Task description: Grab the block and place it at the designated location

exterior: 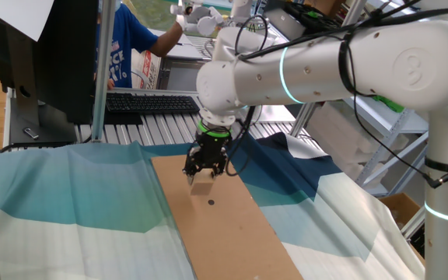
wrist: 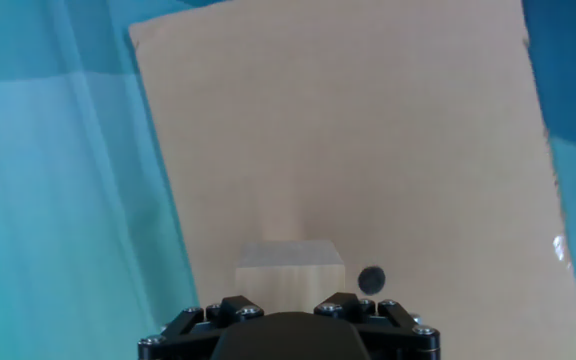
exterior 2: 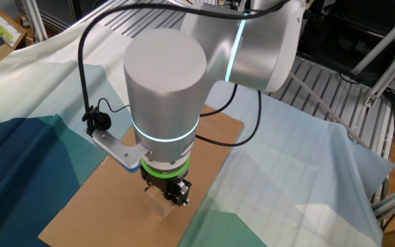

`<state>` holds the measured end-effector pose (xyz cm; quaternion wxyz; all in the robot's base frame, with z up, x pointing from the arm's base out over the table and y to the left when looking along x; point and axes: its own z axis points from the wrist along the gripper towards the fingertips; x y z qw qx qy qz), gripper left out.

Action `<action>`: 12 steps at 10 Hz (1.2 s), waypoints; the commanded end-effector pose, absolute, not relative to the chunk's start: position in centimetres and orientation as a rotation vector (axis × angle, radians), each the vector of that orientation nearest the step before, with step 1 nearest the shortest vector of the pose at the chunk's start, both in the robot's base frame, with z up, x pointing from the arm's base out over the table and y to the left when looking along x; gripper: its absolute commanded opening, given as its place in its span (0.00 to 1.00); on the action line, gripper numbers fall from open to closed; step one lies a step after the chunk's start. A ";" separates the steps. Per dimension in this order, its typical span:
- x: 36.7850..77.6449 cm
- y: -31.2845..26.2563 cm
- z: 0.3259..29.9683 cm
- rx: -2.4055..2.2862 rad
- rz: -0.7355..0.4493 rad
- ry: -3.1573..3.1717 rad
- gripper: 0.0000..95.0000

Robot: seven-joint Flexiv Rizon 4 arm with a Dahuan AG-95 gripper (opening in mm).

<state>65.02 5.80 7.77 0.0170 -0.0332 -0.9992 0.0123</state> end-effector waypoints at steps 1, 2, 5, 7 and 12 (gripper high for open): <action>65.3 5.1 7.4 -0.075 0.046 -3.109 0.00; 65.3 5.0 7.3 -0.073 0.052 -3.109 0.00; 65.5 4.3 7.0 -0.078 0.075 -3.109 0.00; 65.6 3.6 6.6 -0.046 0.058 -3.114 0.00; 65.6 2.6 6.1 0.005 0.054 -3.116 0.00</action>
